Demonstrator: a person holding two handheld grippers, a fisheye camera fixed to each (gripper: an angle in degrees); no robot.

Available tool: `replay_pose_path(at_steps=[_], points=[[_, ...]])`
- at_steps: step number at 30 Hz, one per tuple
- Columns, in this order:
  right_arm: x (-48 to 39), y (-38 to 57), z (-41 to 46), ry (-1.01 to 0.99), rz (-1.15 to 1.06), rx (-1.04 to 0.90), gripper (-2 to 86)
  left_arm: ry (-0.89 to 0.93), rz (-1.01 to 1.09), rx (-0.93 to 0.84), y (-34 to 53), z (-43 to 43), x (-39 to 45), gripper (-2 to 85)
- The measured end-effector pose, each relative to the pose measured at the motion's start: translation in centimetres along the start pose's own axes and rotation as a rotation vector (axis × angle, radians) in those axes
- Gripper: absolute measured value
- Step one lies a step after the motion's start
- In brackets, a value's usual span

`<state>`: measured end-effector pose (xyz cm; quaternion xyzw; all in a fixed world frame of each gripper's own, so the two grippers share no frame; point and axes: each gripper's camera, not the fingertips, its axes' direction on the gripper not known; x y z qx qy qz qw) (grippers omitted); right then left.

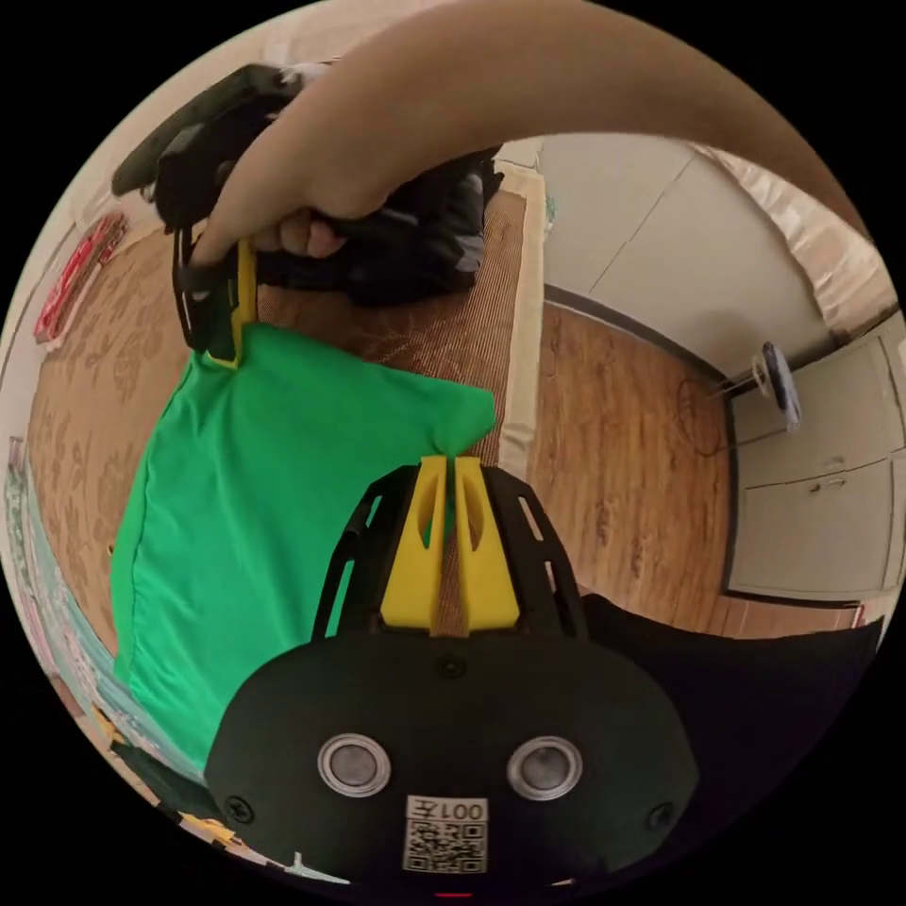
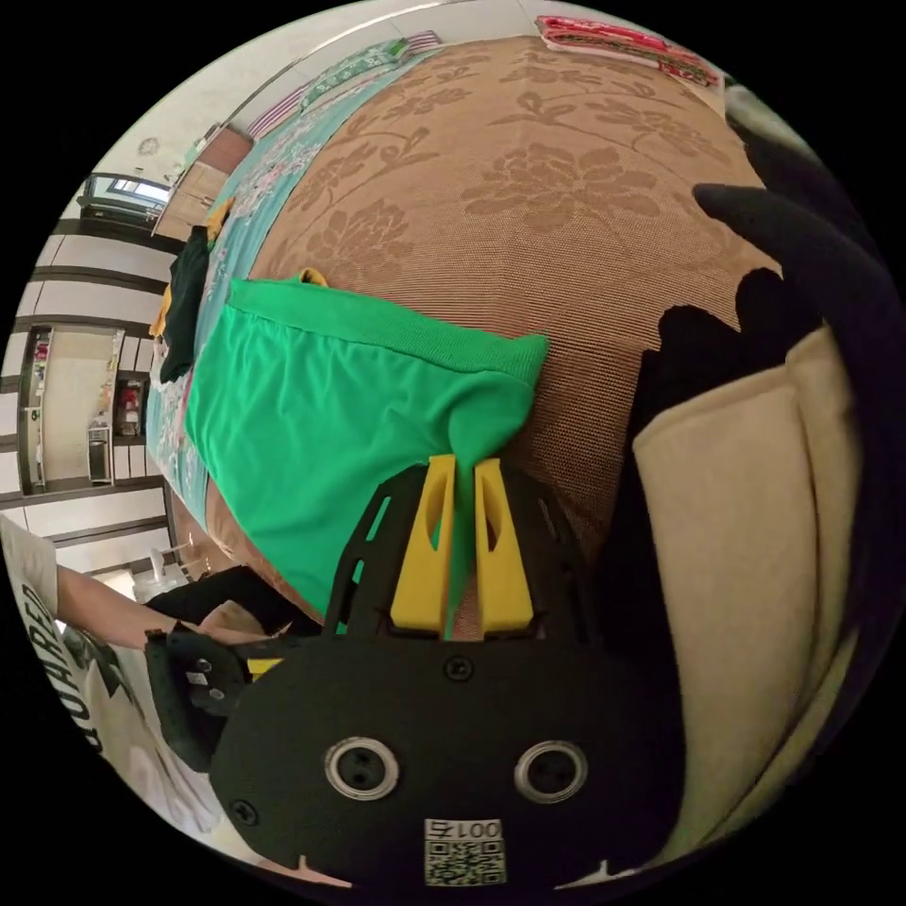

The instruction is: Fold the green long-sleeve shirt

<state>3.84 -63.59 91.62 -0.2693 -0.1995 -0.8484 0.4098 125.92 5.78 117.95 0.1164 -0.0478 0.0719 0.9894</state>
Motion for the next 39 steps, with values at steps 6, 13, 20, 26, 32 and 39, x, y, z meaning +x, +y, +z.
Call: replay_pose_path(at_steps=[6, 13, 20, 26, 32, 39], points=[[-0.8, 3.2, -1.9, 0.223, 0.009, -0.095, 1.6, 0.292, -0.057, 0.167, 4.6, -6.1, -2.6, -0.8], [-3.6, 1.5, -7.5, -0.027, -0.003, 0.066, 1.7, 0.590, -0.521, 0.552, 17.6, -15.1, -13.5, -0.8], [-14.0, -10.7, 2.4, -0.225, -0.264, 0.139, 4.1, 0.329, -0.995, 0.550, 37.0, -17.5, -25.0, -0.8], [-14.6, -11.4, 7.8, -0.241, -0.208, 0.131, 6.3, 0.509, -1.219, 0.515, 45.3, -14.0, -28.0, -0.7], [-14.1, -1.5, 7.0, -0.086, -0.053, 0.125, 11.1, 0.522, -1.215, 0.474, 46.4, -16.4, -31.1, 2.6], [-18.8, 8.6, 15.0, 0.097, 0.095, 0.013, 17.5, 0.496, -1.236, 0.311, 44.4, -17.3, -34.8, 13.7]])
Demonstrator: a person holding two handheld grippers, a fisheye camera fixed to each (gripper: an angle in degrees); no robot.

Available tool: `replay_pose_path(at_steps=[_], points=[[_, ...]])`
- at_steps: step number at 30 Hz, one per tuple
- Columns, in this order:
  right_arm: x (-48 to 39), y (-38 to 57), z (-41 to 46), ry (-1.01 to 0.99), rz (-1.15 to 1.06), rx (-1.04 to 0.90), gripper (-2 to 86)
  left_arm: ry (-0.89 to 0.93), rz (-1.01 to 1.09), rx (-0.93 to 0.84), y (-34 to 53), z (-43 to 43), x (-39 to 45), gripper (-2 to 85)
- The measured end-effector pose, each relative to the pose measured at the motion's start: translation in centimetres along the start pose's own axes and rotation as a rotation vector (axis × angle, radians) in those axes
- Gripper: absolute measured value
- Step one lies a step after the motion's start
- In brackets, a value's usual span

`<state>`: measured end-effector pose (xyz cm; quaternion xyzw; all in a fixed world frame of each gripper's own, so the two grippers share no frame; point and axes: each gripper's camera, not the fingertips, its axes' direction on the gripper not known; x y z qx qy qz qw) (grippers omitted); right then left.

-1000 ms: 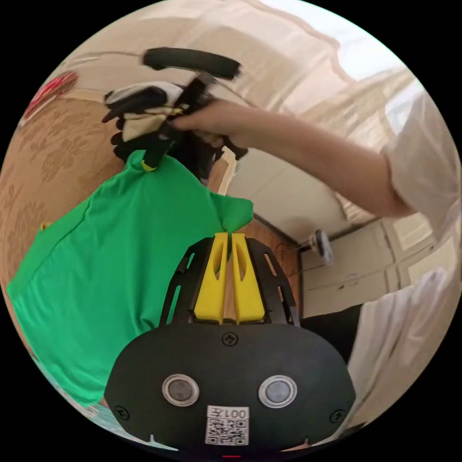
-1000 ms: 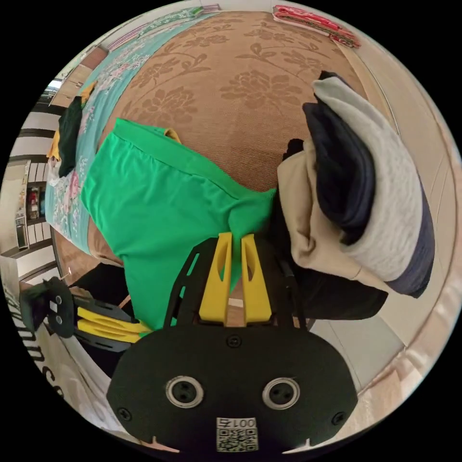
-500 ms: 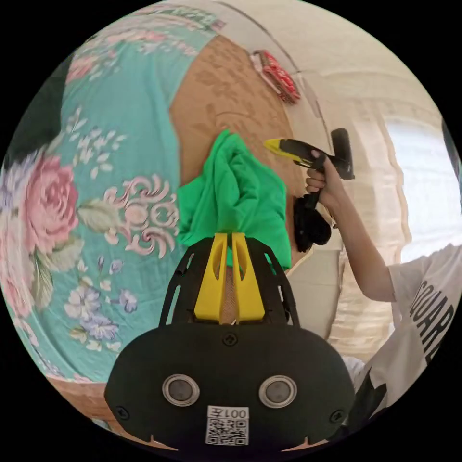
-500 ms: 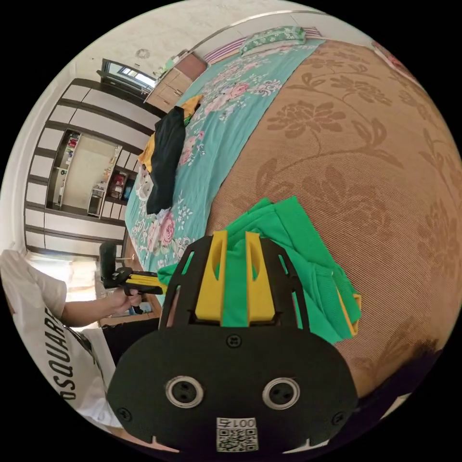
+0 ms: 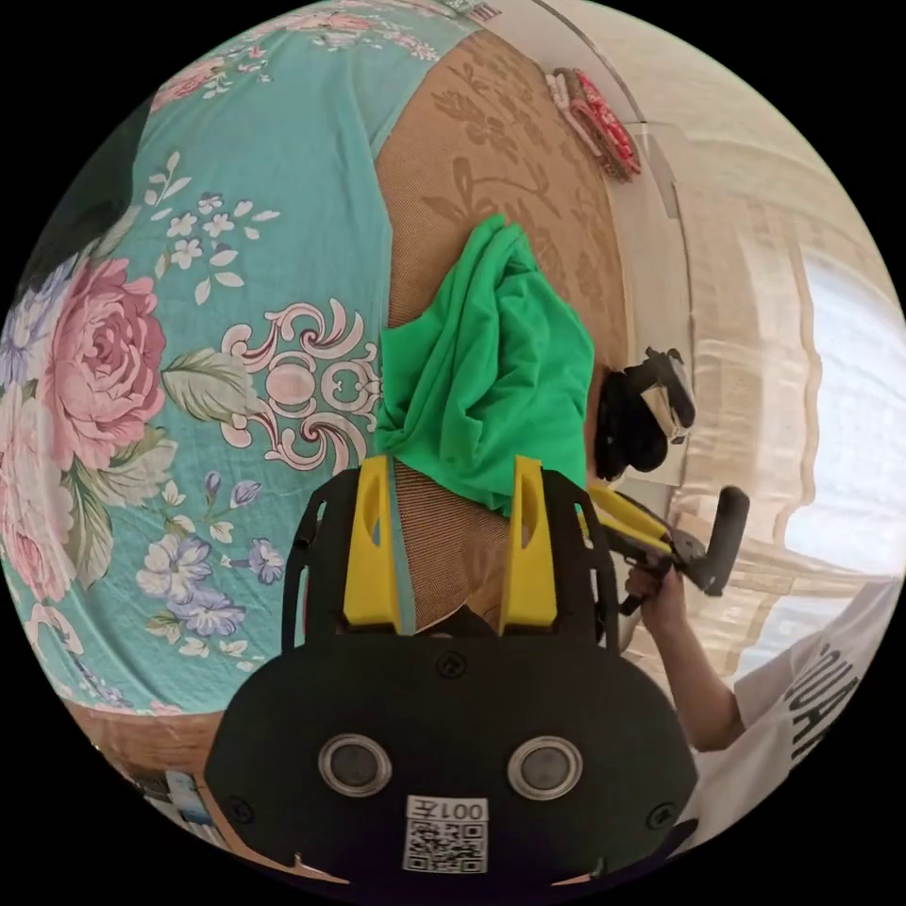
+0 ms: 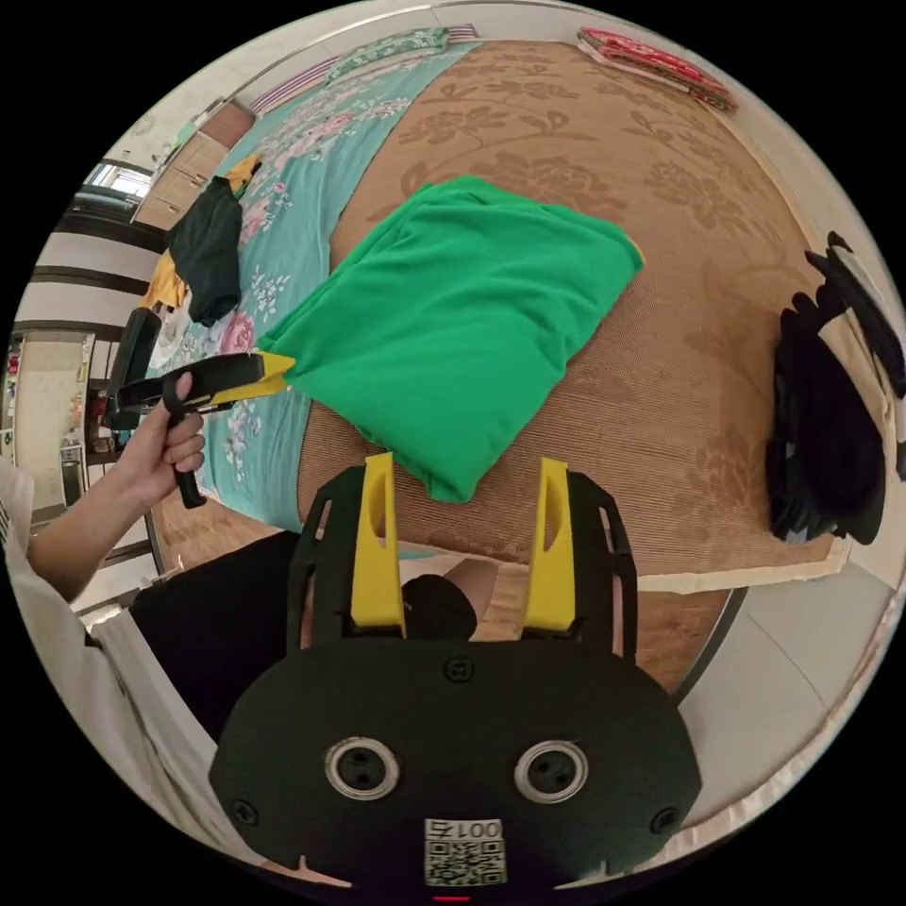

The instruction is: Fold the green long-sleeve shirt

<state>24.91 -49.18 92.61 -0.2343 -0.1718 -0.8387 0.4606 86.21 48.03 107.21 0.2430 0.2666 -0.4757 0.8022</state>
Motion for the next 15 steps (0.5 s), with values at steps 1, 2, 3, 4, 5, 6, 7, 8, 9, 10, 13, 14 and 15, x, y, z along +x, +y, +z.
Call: replay_pose_path(at_steps=[1, 2, 3, 4, 5, 6, 7, 8, 9, 10, 13, 14, 15], points=[[-0.2, 0.2, 0.7, -0.002, 0.004, 0.008, 17.4, -0.021, -0.027, -0.013, -0.7, 0.5, -0.2, 13.6], [-0.6, 0.2, 2.3, 0.012, 0.018, 0.008, 16.5, -0.034, -0.082, -0.026, -1.4, 0.9, -0.6, 12.4], [-0.9, 0.0, 3.9, 0.046, 0.021, -0.005, 15.2, -0.035, -0.112, -0.011, -1.7, 0.8, -0.8, 11.8], [-1.0, -0.2, 4.7, 0.066, 0.019, -0.010, 14.2, -0.025, -0.165, 0.009, -2.2, 0.6, -1.1, 10.3], [-1.0, -0.4, 5.9, 0.112, 0.031, -0.008, 12.4, -0.002, -0.198, 0.013, -2.7, 0.3, -1.4, 8.6], [-0.7, -0.2, 6.5, 0.098, 0.050, 0.007, 10.7, 0.011, -0.213, 0.016, -2.9, 0.1, -1.5, 7.6], [-0.5, 0.0, 6.5, 0.077, 0.072, 0.026, 10.0, 0.092, -0.206, 0.028, -3.3, -0.2, -1.6, 5.6], [0.2, 1.0, 5.9, 0.024, 0.111, 0.081, 8.5, 0.155, -0.247, 0.035, -3.5, -0.7, -1.8, 3.4], [0.8, 2.1, 5.2, -0.026, 0.132, 0.118, 8.0, 0.187, -0.260, 0.038, -3.5, -0.9, -1.9, 3.0], [1.1, 2.7, 4.8, -0.050, 0.138, 0.133, 7.7, 0.241, -0.270, 0.039, -3.6, -1.5, -1.8, 2.1], [2.5, 5.3, 3.9, -0.138, 0.140, 0.124, 7.1, 0.306, -0.267, -0.003, -3.2, -2.6, -1.1, 1.0], [3.1, 6.3, 3.8, -0.179, 0.137, 0.105, 6.8, 0.331, -0.279, -0.017, -2.9, -3.0, -0.8, 0.7], [3.9, 7.1, 3.8, -0.221, 0.139, 0.090, 6.6, 0.350, -0.289, -0.020, -2.7, -3.1, -0.6, 0.6]])
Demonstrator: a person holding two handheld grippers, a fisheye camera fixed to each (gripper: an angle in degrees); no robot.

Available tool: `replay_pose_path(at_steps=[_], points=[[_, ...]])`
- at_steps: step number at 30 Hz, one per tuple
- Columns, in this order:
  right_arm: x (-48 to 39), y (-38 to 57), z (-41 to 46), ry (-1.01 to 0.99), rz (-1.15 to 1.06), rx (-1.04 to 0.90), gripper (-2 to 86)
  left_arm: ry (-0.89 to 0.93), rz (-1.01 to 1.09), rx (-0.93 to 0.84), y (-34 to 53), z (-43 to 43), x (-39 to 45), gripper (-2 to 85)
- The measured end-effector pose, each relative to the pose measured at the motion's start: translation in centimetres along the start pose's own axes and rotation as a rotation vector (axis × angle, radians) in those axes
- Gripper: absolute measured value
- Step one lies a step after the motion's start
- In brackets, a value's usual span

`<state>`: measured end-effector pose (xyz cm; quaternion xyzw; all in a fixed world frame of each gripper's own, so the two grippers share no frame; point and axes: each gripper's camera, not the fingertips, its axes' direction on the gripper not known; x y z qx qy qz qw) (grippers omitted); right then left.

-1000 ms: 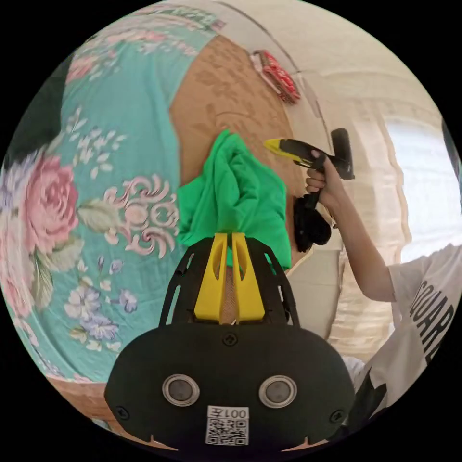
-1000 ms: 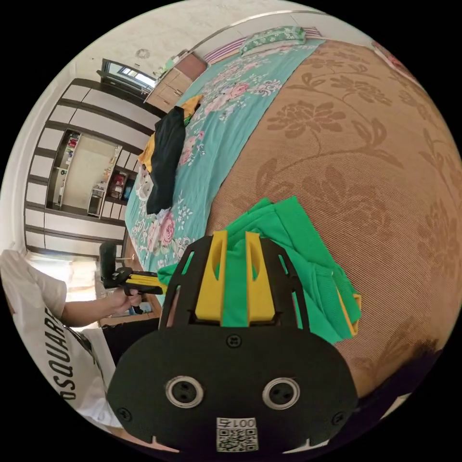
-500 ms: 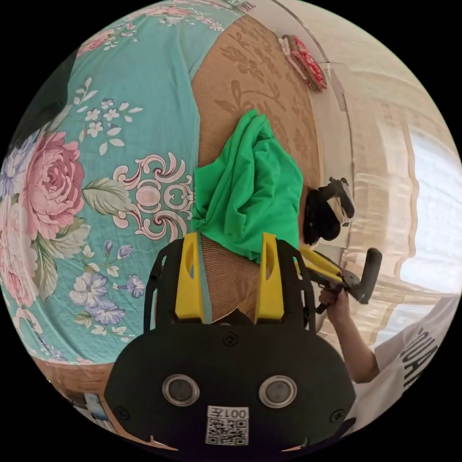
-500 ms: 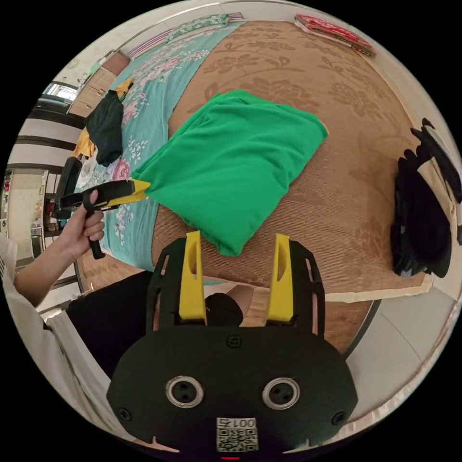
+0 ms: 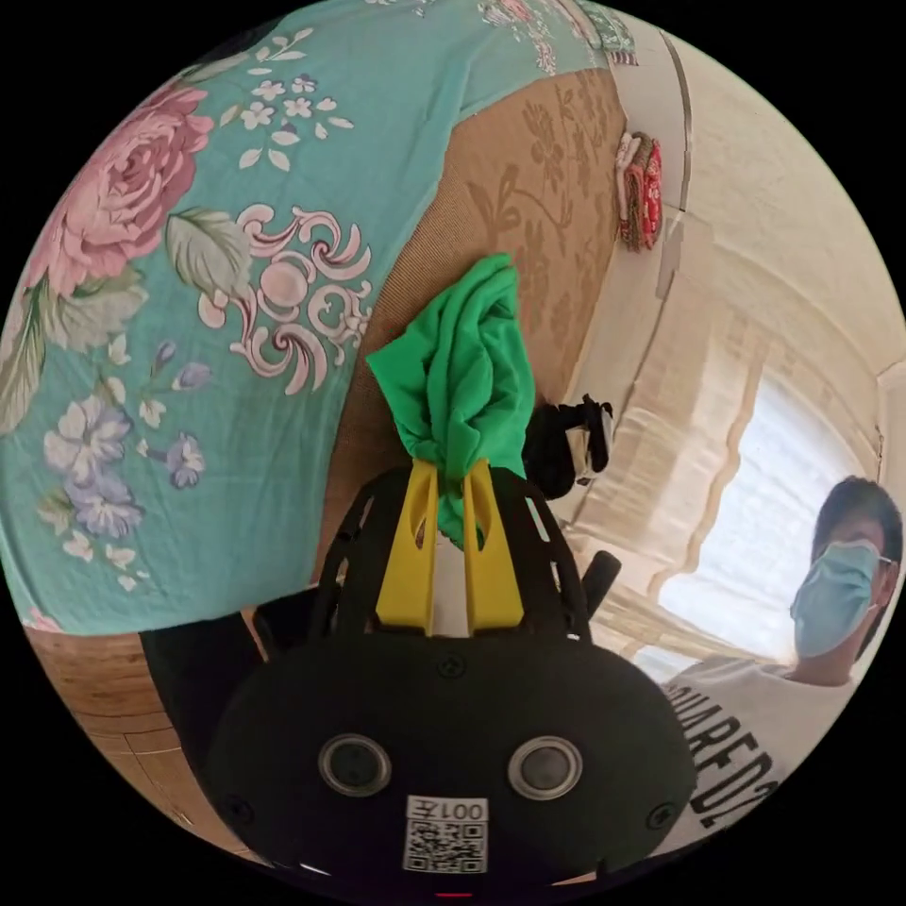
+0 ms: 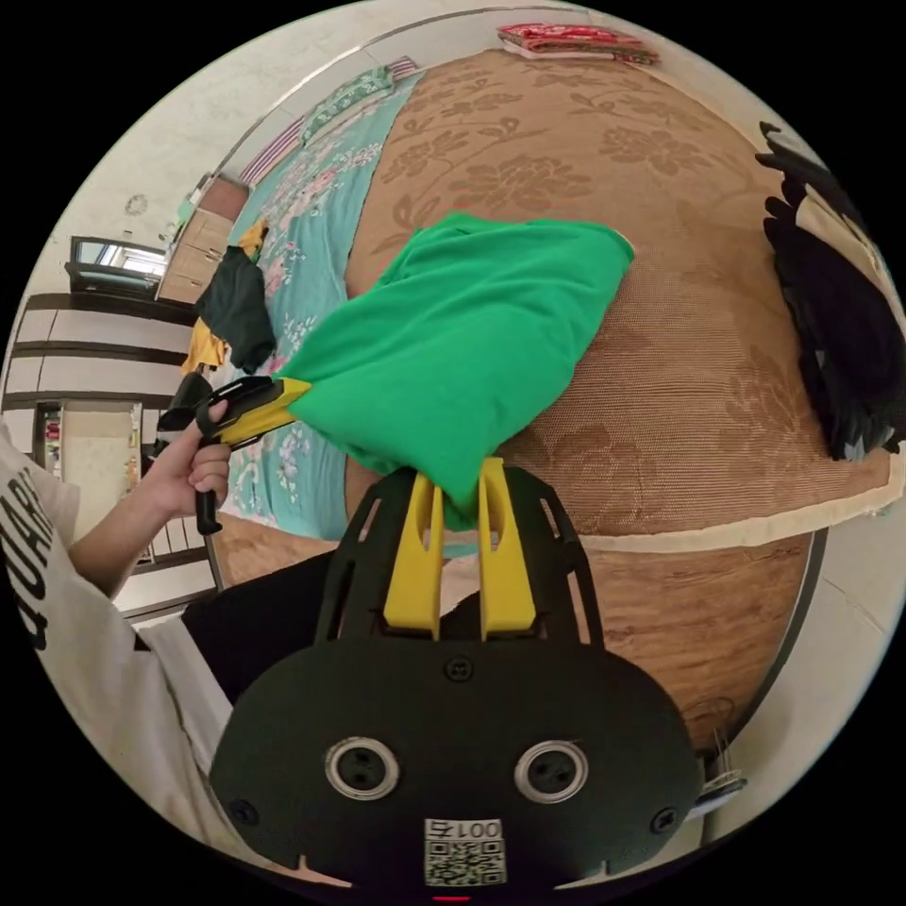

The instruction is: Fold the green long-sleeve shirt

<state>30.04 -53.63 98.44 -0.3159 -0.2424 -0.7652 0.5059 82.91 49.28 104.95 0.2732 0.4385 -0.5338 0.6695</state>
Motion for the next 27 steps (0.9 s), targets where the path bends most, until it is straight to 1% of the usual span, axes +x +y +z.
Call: replay_pose_path(at_steps=[2, 4, 6, 7, 8, 9, 11, 13, 15, 18, 19, 21, 22, 24, 25, 26, 27], points=[[1.5, 0.4, -1.0, -0.079, 0.020, 0.018, 6.0, 0.087, -0.012, 0.004, 0.0, -0.1, 1.4, 0.0], [3.0, -0.7, -2.7, -0.131, 0.000, 0.084, 5.5, 0.141, 0.038, 0.022, -1.5, 0.3, 3.7, -0.3], [4.3, -4.5, -5.7, -0.103, -0.105, 0.198, 4.8, 0.207, 0.136, 0.047, -4.5, 1.0, 7.4, -0.4], [4.6, -5.7, -6.7, -0.095, -0.131, 0.233, 4.6, 0.258, 0.193, 0.065, -7.0, 1.5, 10.4, -0.5], [5.1, -8.1, -8.9, -0.089, -0.171, 0.309, 4.3, 0.325, 0.277, 0.090, -9.3, 1.9, 14.0, -0.6], [5.3, -10.0, -11.3, -0.069, -0.209, 0.395, 4.1, 0.357, 0.330, 0.102, -10.3, 2.0, 15.9, -0.6], [5.2, -11.8, -14.2, -0.021, -0.261, 0.493, 3.7, 0.392, 0.489, 0.148, -13.0, 2.0, 22.9, -0.5], [4.9, -12.4, -16.4, 0.029, -0.300, 0.558, 3.6, 0.413, 0.551, 0.177, -13.8, 2.2, 26.1, -0.5], [5.1, -12.2, -17.2, 0.068, -0.326, 0.596, 3.8, 0.431, 0.544, 0.188, -14.3, 3.0, 27.3, -0.4], [6.9, -11.0, -14.1, 0.117, -0.319, 0.520, 4.1, 0.411, 0.477, 0.192, -14.9, 5.5, 25.6, -0.5], [7.6, -10.7, -13.1, 0.114, -0.312, 0.494, 4.2, 0.399, 0.449, 0.190, -15.0, 6.9, 23.9, -0.5], [10.8, -8.6, -8.1, 0.075, -0.267, 0.402, 4.5, 0.363, 0.377, 0.175, -15.0, 9.0, 20.6, -0.5], [11.6, -7.8, -6.6, 0.066, -0.247, 0.368, 4.5, 0.329, 0.325, 0.159, -14.6, 10.5, 18.1, -0.5], [14.5, -4.2, -0.5, 0.038, -0.153, 0.188, 4.6, 0.229, 0.212, 0.124, -13.4, 12.7, 13.9, -0.5], [15.0, -3.1, 0.9, 0.033, -0.134, 0.138, 4.6, 0.168, 0.105, 0.099, -12.1, 14.0, 11.2, -0.6], [15.7, -0.8, 3.3, 0.024, -0.109, 0.049, 4.4, 0.136, 0.007, 0.078, -10.7, 15.0, 9.0, -0.7], [16.2, 1.6, 4.4, 0.004, -0.097, 0.022, 4.3, 0.148, -0.026, 0.080, -9.9, 15.4, 8.2, -0.7]])
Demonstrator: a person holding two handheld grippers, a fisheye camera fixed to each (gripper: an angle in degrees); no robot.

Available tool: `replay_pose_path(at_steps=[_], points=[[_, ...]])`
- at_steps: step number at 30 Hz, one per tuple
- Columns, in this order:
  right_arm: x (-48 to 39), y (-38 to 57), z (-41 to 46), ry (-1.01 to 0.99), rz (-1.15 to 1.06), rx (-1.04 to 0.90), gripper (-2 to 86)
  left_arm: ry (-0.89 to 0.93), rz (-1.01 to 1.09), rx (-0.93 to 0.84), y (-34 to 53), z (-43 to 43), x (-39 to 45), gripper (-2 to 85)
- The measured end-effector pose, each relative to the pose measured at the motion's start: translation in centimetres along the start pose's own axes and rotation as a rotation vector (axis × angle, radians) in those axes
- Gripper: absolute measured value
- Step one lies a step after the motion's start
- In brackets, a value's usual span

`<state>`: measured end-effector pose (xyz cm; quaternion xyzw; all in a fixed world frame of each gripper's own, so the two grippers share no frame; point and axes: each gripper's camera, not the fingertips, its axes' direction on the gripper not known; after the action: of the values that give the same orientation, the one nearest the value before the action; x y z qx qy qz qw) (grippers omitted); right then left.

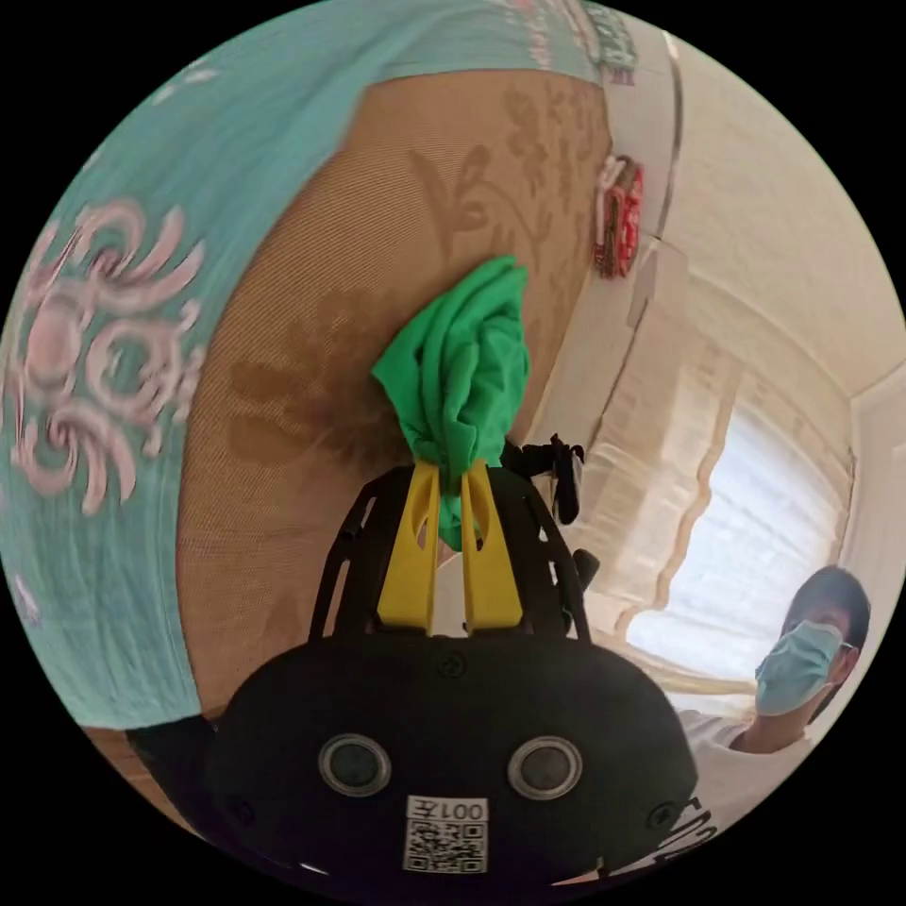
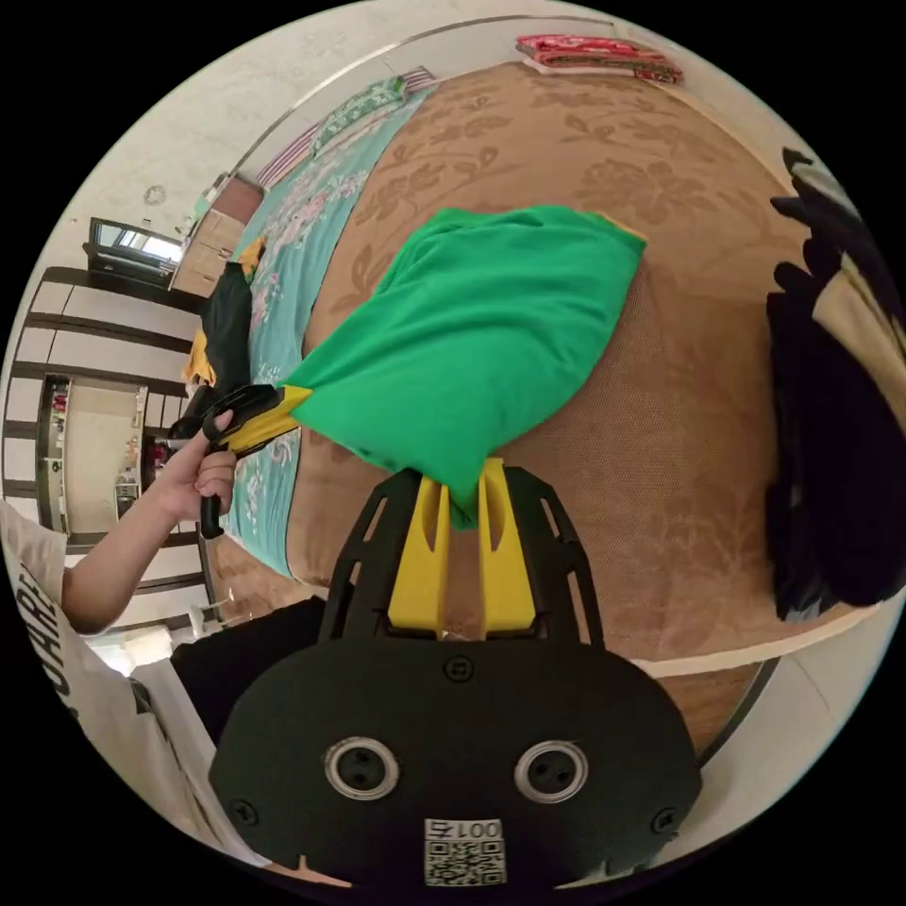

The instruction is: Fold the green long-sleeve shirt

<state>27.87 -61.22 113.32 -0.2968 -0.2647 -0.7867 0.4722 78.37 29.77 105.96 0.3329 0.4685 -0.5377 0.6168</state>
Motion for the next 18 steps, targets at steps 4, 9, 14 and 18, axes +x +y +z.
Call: replay_pose_path(at_steps=[4, 9, 14, 18], points=[[1.3, 4.1, -2.2, -0.159, 0.061, 0.040, 3.4, 0.179, -0.047, 0.024, 3.0, 1.8, 1.2, -0.8], [2.4, 4.3, -14.3, -0.277, -0.050, 0.331, 1.7, 0.312, 0.283, -0.078, 1.0, 7.1, 15.2, -0.9], [8.5, 3.2, -26.1, -0.341, -0.079, 0.633, 1.1, 0.457, 0.615, -0.307, -1.4, 20.2, 34.8, -1.0], [12.5, 5.4, -36.1, -0.194, -0.054, 0.833, 1.1, 0.527, 0.706, -0.446, 0.5, 31.2, 45.7, -0.9]])
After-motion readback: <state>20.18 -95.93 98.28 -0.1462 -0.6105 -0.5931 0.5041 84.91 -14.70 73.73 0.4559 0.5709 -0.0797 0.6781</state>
